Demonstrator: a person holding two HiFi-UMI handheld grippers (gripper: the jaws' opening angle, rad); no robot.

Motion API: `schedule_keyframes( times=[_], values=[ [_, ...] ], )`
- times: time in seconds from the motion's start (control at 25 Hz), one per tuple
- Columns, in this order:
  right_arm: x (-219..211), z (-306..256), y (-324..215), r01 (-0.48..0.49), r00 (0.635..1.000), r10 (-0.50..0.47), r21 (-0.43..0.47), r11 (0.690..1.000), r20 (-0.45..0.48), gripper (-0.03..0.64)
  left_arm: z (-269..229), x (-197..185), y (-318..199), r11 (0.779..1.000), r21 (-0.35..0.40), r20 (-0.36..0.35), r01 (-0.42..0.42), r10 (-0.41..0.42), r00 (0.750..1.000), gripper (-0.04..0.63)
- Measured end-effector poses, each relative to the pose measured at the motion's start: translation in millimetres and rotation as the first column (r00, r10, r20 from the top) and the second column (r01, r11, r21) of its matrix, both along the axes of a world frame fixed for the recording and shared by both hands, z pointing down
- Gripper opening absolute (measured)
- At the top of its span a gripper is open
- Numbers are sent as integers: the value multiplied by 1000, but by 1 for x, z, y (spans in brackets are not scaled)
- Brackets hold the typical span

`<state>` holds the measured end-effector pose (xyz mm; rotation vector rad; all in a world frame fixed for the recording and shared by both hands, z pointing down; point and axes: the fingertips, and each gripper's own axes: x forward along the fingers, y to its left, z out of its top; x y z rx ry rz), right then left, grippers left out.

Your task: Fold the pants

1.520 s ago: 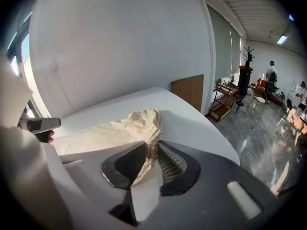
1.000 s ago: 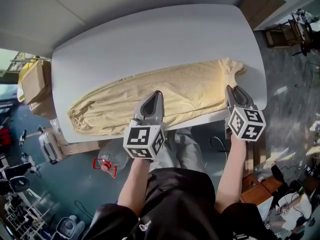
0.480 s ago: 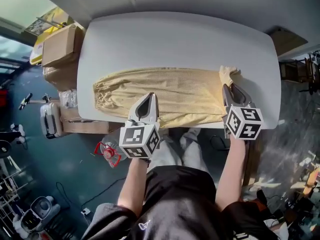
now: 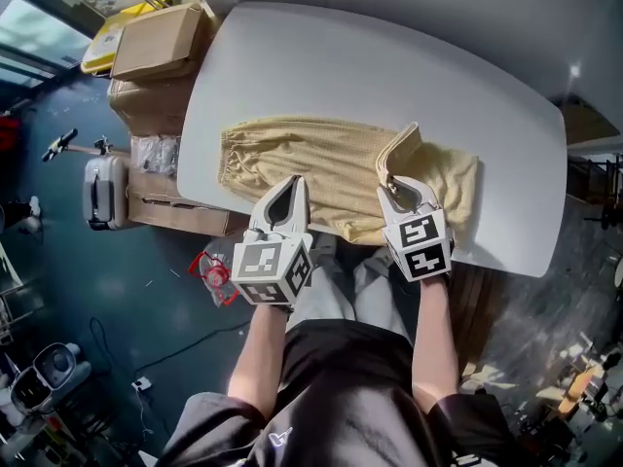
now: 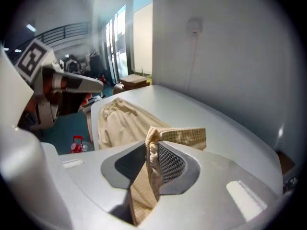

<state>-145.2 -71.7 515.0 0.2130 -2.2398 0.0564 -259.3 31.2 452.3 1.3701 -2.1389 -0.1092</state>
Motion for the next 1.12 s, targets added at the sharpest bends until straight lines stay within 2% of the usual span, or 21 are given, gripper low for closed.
schedule_keyframes(
  times=[0.16, 0.28, 0.4, 0.48, 0.6, 0.72, 0.88, 1.12],
  values=[
    [0, 57, 46, 105, 987, -110, -44, 993, -117, 84, 14, -2, 11, 1000, -11, -19, 7, -7, 1000, 5],
    [5, 79, 65, 126, 981, -141, -118, 985, -134, 100, 19, -2, 14, 1000, -13, -30, 2, -2, 1000, 4],
    [0, 76, 72, 126, 988, -140, -180, 976, -67, 140, 22, 0, 11, 1000, -10, -37, -8, 8, 999, 3],
    [-2, 68, 69, 112, 992, -120, -190, 975, -31, 138, 22, 3, 8, 1000, -6, -36, -19, 19, 999, 4],
    [-4, 52, 57, 75, 997, -71, -191, 979, 28, 110, 16, 9, 1, 999, 9, -37, -37, 37, 999, 3],
    [-6, 29, 49, 32, 990, 5, -262, 964, 140, 75, 9, 16, -8, 998, 20, -27, -61, 61, 998, 4],
    [-1, -8, 23, -49, 950, 130, -275, 960, 283, 3, -1, 27, -23, 995, 33, -13, -99, 99, 995, 5],
    [45, -57, -36, -215, 843, 308, -248, 945, 441, 3, -5, 62, -62, 979, 37, -4, -201, 201, 980, 5]
  ],
)
